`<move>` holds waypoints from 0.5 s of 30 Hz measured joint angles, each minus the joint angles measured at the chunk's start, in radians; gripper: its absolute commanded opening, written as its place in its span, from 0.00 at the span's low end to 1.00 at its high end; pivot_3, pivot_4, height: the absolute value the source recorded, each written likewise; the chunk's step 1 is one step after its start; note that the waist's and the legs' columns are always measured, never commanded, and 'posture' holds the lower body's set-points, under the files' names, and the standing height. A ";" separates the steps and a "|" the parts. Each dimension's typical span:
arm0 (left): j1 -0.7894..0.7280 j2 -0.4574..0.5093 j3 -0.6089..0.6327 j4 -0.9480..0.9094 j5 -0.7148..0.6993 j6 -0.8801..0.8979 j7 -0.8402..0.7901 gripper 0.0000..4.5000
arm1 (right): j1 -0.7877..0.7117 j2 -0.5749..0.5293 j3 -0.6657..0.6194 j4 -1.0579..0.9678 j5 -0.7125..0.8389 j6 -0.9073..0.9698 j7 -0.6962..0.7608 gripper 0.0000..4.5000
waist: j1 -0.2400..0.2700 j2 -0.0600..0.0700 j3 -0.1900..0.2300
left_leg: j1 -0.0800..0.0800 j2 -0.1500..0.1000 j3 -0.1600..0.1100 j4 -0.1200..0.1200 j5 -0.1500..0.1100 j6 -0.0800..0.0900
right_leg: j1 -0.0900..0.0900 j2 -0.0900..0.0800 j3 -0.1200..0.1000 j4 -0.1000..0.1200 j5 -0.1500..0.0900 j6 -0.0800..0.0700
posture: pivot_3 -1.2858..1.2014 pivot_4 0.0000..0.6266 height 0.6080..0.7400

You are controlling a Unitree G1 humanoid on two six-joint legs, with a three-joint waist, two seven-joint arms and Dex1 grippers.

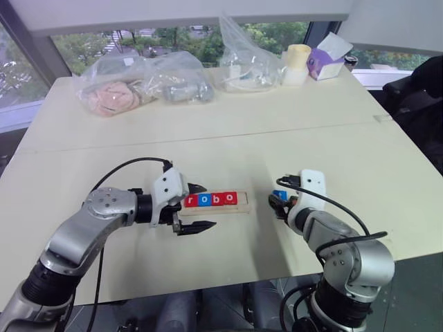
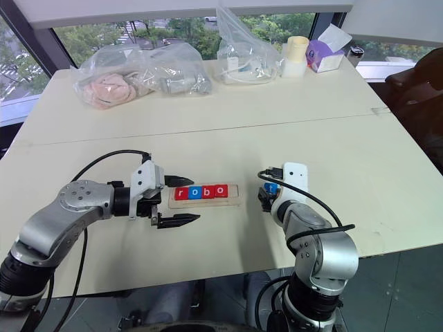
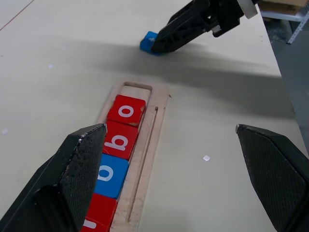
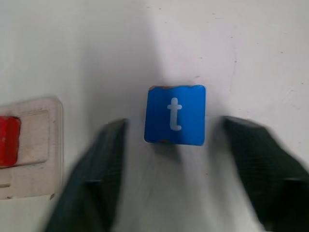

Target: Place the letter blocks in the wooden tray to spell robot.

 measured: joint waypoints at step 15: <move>0.026 0.108 0.016 0.018 -0.044 0.000 -0.149 1.00 | 0.129 -0.823 0.040 0.247 0.207 -0.795 0.721 0.99 | 0.004 -0.002 0.001 | -0.005 -0.001 0.002 0.000 0.000 0.001 | 0.001 -0.001 -0.003 -0.009 -0.003 0.006 | 0.52 0.24 1.00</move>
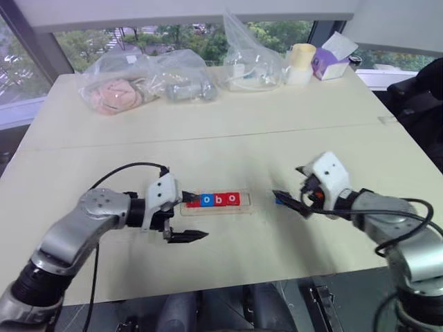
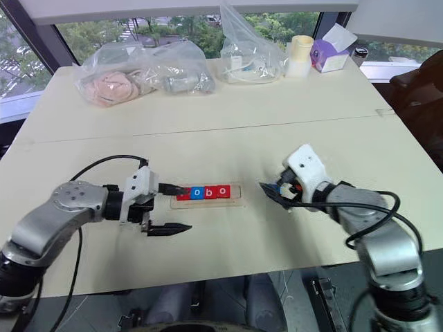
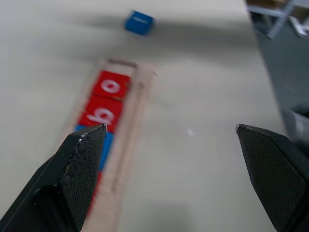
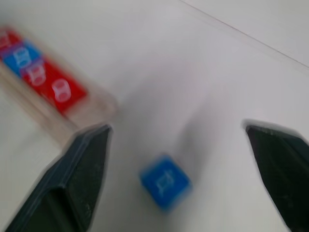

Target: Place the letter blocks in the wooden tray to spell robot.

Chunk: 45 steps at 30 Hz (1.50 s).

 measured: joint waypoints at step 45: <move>0.084 0.044 0.098 -0.030 -0.016 0.007 0.037 1.00 | -0.391 0.044 0.459 0.581 -0.173 -0.594 0.476 0.26 | 0.003 0.000 0.000 | 0.002 0.001 0.000 0.010 0.000 0.000 | 0.002 0.000 0.001 0.009 0.004 -0.005 | 0.52 0.24 1.00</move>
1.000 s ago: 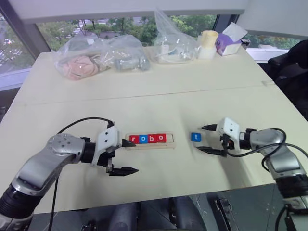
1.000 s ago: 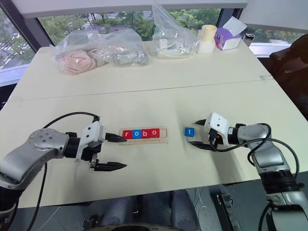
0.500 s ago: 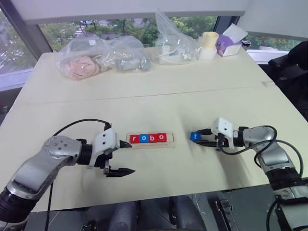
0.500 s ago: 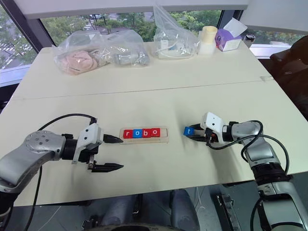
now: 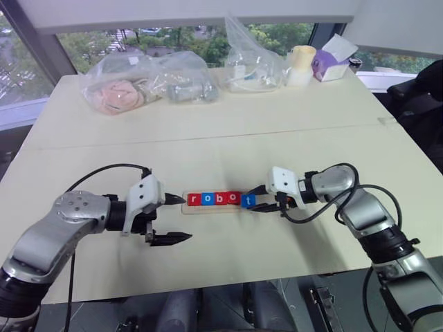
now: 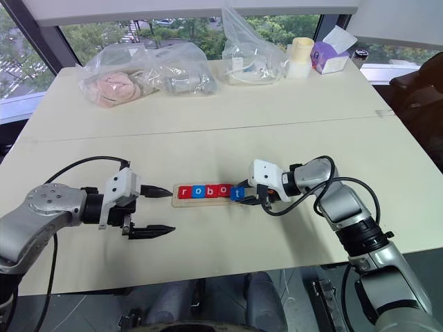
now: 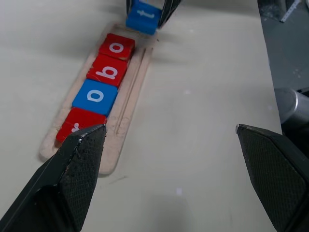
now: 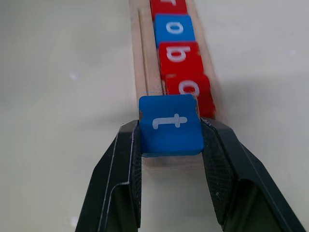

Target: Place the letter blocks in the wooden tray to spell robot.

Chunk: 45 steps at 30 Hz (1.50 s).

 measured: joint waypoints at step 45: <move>-0.106 -0.058 -0.037 -0.012 0.001 0.087 0.078 1.00 | -0.167 0.140 -0.106 0.294 -0.067 -0.084 -0.219 0.94 | -0.003 0.000 0.000 | 0.000 -0.003 0.000 0.001 0.000 0.000 | 0.001 0.001 0.000 0.001 0.000 0.000 | 0.52 0.24 1.00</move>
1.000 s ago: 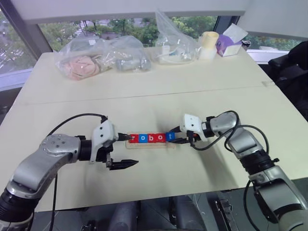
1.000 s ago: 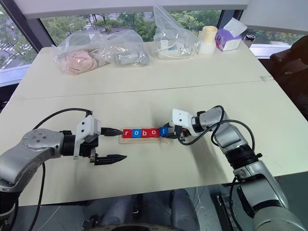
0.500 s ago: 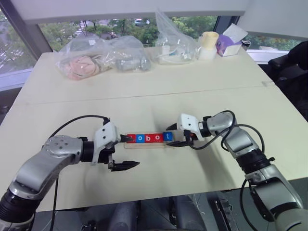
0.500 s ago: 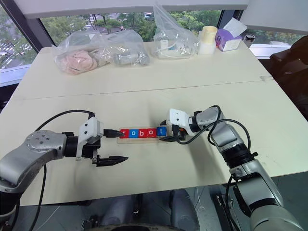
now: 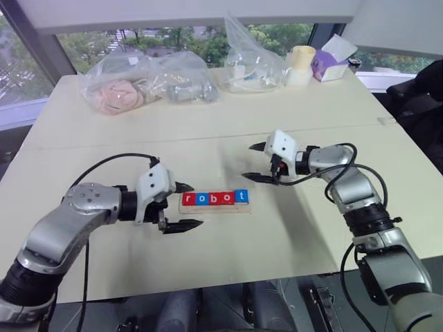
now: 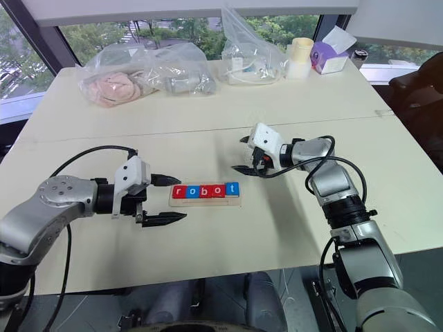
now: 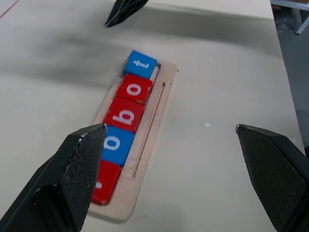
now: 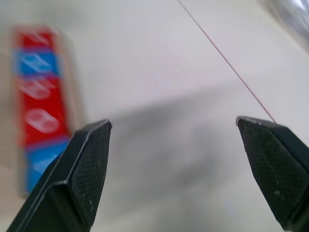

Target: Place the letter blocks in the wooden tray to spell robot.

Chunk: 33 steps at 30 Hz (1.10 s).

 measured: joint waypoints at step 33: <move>0.103 0.025 0.082 0.023 -0.013 -0.006 0.023 1.00 | 0.096 -0.001 -0.070 -0.220 0.016 0.062 -0.096 0.94 | 0.002 0.000 0.000 | 0.000 0.001 -0.001 0.000 0.000 0.000 | 0.000 0.000 0.000 0.001 0.000 0.000 | 0.52 0.24 1.00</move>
